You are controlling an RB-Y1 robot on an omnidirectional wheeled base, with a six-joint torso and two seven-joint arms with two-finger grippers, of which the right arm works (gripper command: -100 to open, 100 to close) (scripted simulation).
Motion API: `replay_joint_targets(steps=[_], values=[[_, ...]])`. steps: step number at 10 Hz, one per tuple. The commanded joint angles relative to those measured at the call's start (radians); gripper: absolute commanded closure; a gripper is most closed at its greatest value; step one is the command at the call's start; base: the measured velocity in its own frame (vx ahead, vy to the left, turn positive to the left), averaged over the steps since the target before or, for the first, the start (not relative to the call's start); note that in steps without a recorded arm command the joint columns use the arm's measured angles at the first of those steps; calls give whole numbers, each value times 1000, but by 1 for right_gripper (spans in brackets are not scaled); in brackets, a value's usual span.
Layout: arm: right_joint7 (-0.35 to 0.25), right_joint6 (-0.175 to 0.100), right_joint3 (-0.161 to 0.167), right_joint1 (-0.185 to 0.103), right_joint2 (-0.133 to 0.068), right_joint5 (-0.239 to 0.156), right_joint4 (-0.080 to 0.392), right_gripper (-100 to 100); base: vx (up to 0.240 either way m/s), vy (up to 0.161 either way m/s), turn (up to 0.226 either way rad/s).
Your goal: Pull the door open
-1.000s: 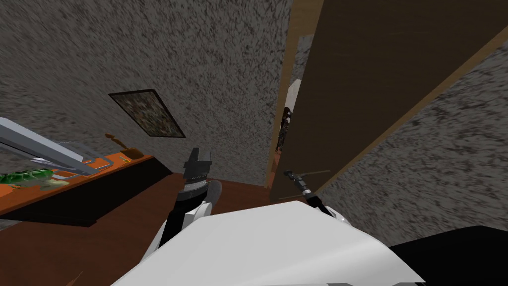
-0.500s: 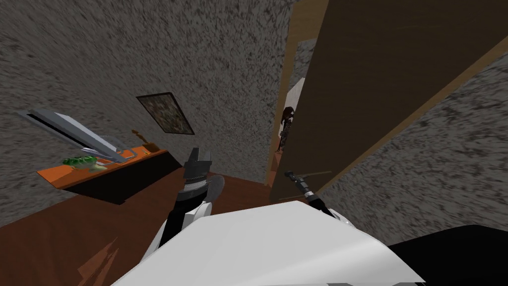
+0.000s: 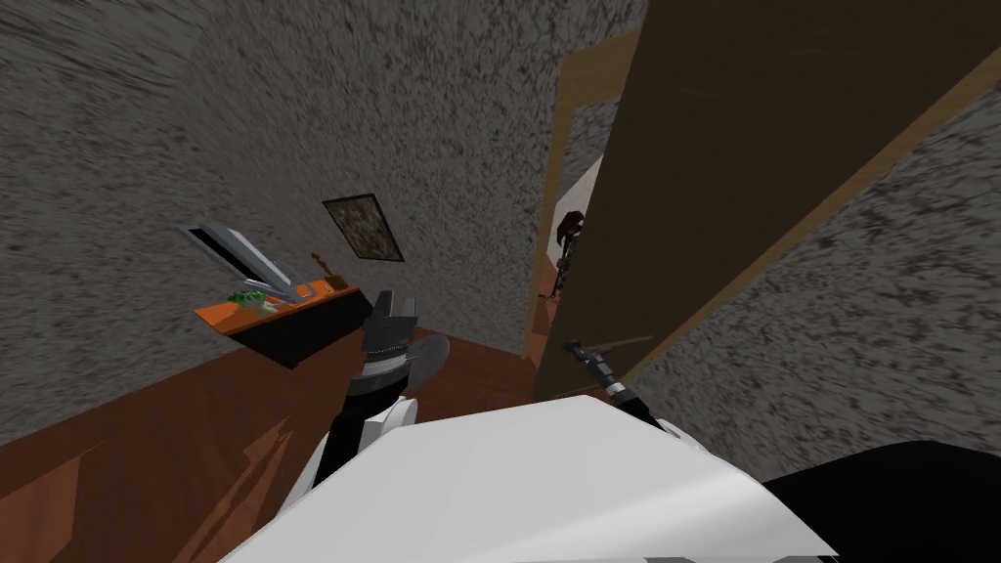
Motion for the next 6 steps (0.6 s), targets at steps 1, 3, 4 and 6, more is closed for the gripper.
replay_joint_targets(steps=[1, 3, 4, 6], values=[[-7, -28, 8, 4, -9, -2, 11, 100, -175, -64, 143], [-8, -24, 10, 7, -9, -2, 11, 100, -121, -43, 77], [-15, -47, 18, 12, -15, -4, 25, 100, -137, -73, 235], [-19, -63, 23, 16, -19, -5, 33, 100, -182, -70, 156]])
